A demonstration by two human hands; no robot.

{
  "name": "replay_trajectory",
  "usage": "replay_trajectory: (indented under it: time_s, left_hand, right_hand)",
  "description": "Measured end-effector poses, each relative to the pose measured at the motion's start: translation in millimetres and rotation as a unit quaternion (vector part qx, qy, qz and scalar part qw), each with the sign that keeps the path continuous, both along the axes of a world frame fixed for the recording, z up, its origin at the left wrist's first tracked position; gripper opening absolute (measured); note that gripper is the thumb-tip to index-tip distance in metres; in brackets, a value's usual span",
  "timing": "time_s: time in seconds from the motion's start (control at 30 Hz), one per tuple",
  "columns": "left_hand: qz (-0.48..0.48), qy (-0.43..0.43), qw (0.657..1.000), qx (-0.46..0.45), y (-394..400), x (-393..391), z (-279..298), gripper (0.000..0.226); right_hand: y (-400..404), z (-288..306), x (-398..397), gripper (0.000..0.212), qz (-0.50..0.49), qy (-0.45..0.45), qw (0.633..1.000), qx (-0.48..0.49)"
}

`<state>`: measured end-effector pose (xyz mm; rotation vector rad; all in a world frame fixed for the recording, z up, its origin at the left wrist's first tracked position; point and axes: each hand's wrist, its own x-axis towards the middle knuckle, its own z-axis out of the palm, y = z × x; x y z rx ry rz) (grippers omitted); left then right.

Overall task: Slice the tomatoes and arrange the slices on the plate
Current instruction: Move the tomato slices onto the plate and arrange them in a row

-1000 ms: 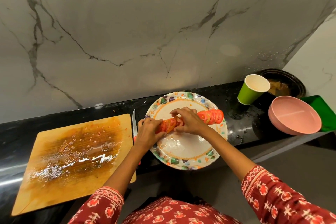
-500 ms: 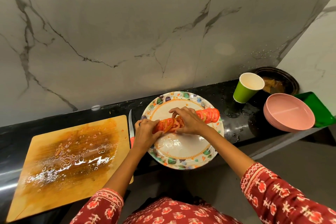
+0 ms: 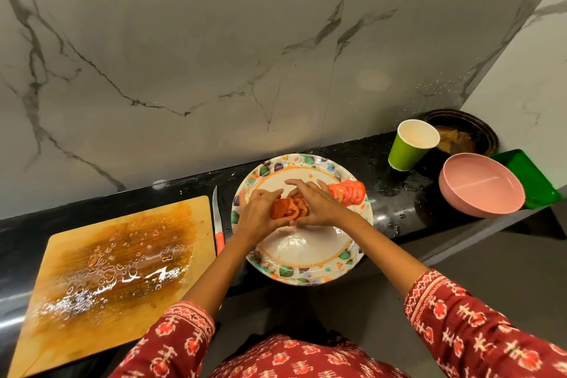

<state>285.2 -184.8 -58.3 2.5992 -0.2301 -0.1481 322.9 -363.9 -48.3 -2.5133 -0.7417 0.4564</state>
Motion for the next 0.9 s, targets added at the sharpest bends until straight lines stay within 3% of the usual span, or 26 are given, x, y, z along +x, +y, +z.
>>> replay_trajectory:
  time_s: [0.17, 0.43, 0.9]
  left_hand:
    - [-0.025, 0.017, 0.996, 0.083, -15, 11, 7, 0.074]
    - [-0.007, 0.015, 0.999, -0.032, -5, 11, 0, 0.072]
    - [-0.019, 0.047, 0.997, 0.051, -17, 21, -5, 0.085]
  right_hand:
    - [-8, 1, 0, 0.087, -0.005, -0.003, 1.0, 0.01]
    - [-12, 3, 5, 0.086, 0.001, 0.0, 1.0, 0.001]
    - [-34, 1, 11, 0.092, -0.016, 0.0, 1.0, -0.004]
